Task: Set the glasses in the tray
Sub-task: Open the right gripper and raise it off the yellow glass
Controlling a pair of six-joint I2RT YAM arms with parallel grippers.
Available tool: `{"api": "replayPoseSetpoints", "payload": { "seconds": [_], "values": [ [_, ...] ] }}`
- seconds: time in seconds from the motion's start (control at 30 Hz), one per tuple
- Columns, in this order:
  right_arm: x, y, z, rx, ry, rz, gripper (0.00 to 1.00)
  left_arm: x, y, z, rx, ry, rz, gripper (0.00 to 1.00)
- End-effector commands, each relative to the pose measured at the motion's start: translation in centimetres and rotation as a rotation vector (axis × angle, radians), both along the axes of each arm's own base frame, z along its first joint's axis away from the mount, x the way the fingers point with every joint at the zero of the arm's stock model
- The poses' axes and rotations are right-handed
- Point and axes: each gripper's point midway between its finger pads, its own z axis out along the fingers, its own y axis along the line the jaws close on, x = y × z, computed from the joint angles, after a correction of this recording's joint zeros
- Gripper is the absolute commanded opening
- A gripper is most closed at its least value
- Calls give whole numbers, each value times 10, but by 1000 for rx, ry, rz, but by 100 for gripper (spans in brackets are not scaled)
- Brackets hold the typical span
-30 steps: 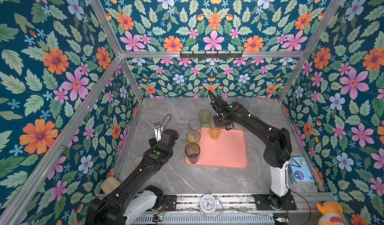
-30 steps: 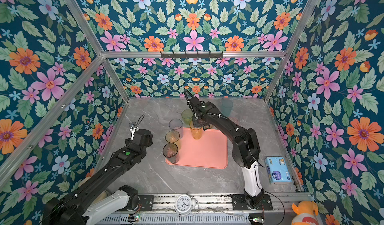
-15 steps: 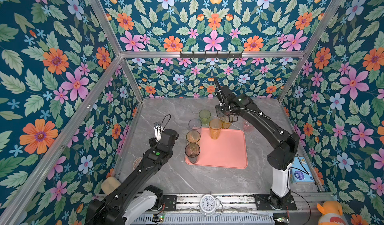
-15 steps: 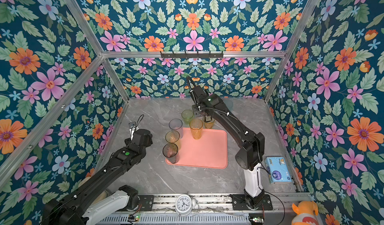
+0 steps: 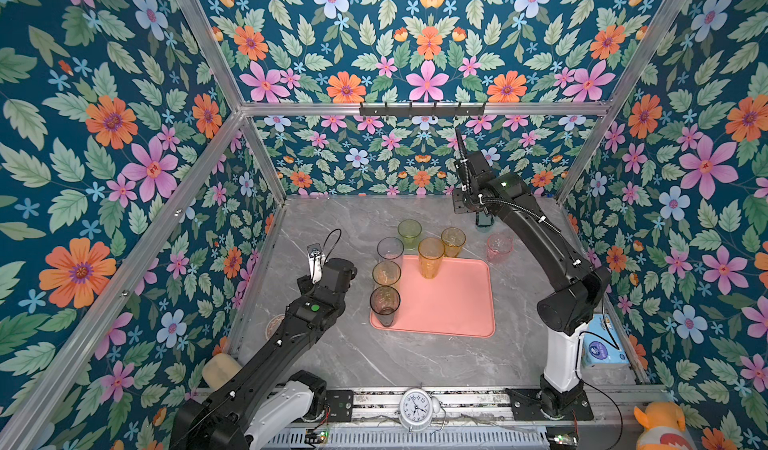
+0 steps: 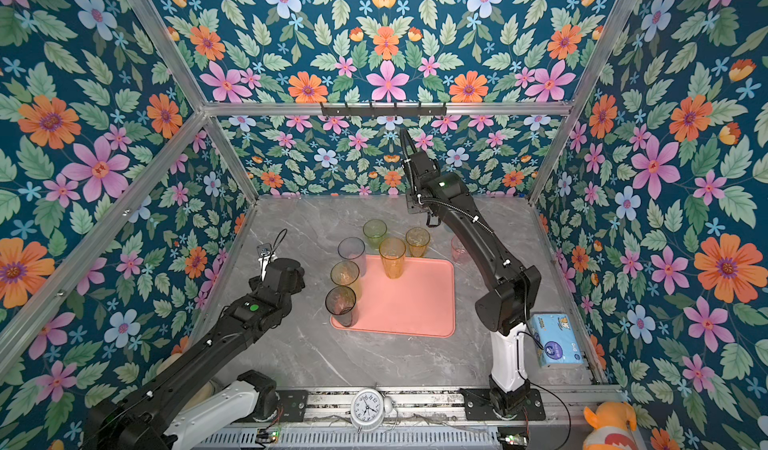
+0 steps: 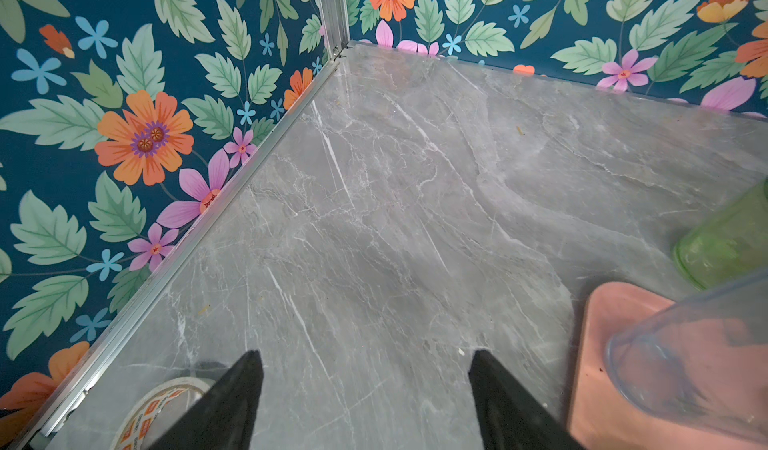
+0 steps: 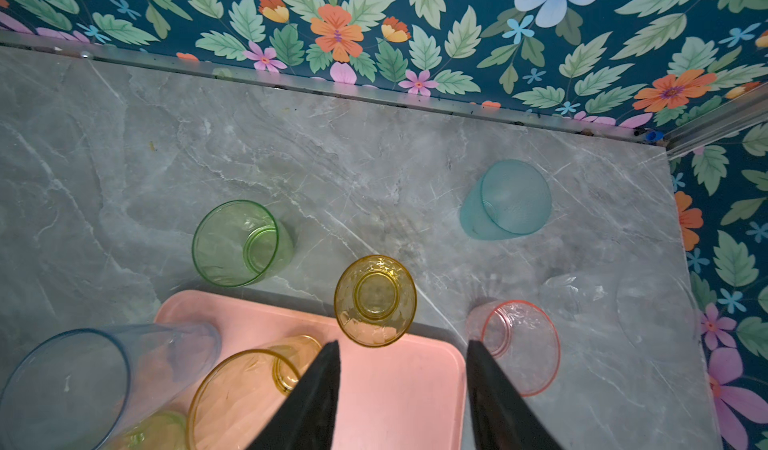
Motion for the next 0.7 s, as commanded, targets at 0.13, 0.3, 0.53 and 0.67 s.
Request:
{"api": "replayPoseSetpoints", "payload": {
  "seconds": [0.13,0.3,0.53,0.67],
  "values": [
    [21,-29,-2,-25,-7,-44,51,2,1,6,4,-17,11,81],
    [39,-52,-10,-5,14,-93,51,2,1,6,7,-15,12,81],
    [55,-82,-29,72,59,-175,51,3,2,7,12,-16,16,81],
    [61,-97,-35,119,66,-230,51,4,2,10,20,-21,14,81]
  ]
}}
